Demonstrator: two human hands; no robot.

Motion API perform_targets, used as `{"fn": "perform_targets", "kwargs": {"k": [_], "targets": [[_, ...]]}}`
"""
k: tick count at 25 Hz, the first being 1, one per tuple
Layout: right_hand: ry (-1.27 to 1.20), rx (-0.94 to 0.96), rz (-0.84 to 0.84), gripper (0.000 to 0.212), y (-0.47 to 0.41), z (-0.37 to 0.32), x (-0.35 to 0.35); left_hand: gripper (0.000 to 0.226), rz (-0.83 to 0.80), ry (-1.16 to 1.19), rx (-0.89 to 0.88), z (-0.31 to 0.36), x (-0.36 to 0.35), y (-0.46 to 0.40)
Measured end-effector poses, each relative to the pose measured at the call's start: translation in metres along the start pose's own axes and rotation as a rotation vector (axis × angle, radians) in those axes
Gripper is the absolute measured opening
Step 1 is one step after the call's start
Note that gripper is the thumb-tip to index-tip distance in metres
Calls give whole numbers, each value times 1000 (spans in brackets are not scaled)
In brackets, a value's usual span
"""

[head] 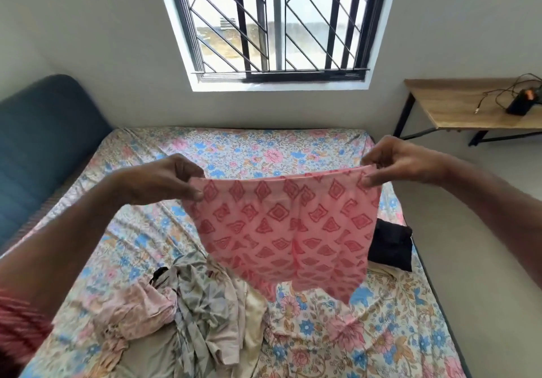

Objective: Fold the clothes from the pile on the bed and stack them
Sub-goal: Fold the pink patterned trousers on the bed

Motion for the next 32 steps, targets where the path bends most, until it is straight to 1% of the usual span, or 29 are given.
{"fn": "perform_targets", "kwargs": {"k": [1, 3, 4, 6, 7, 8, 10, 12, 15, 17, 19, 21, 23, 25, 27, 28, 30, 32], "targets": [[42, -31, -23, 34, -13, 8, -1, 43, 44, -66, 27, 0, 12, -8], [315, -179, -64, 21, -47, 38, 0, 26, 225, -382, 118, -9, 45, -33], [492, -291, -54, 27, -68, 59, 6, 19, 334, -540, 161, -14, 66, -49], [850, -457, 17, 56, -105, 83, 20, 9, 526, -795, 200, -20, 106, -80], [984, -479, 90, 63, -124, 80, 33, 8, 598, -933, 203, -15, 122, -93], [1066, -478, 182, 64, -143, 70, 51, 11, 678, -1059, 201, -4, 139, -104], [1090, -495, 360, 62, -167, 43, 93, 23, 848, -1195, 192, 27, 168, -111], [1084, -509, 494, 65, -178, 19, 129, 30, 986, -1296, 174, 61, 190, -107], [1135, -476, 661, 72, -173, -10, 160, 37, 1079, -1484, 99, 96, 198, -93], [1160, -451, 671, 75, -170, -14, 154, 38, 1079, -1584, 71, 97, 188, -87], [1194, -445, 593, 76, -169, -4, 127, 39, 1046, -1640, 64, 80, 170, -84], [1245, -477, 489, 76, -166, 20, 86, 38, 950, -1643, 89, 40, 147, -87], [1254, -499, 377, 78, -161, 51, 34, 34, 826, -1660, 126, -17, 120, -93], [1229, -529, 260, 80, -148, 86, -18, 30, 764, -1641, 124, -67, 89, -96], [1203, -573, 158, 81, -129, 129, -76, 34, 738, -1613, 19, -123, 51, -101], [1176, -580, 114, 80, -118, 149, -106, 35, 691, -1586, 1, -158, 27, -104], [1123, -610, 9, 79, -91, 192, -174, 32, 556, -1549, 25, -233, -31, -107], [1086, -629, -69, 83, -59, 229, -239, 26, 428, -1580, 48, -302, -92, -102]]}}
Point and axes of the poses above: each hand's wrist, its own y-axis away from the middle knuckle, its own x-axis out of the back of the hand, z = x × y, the point moved 10 cm from there along -y, towards the middle knuckle, and after that the axes turned 8 degrees about y, right-handed, at the moved point
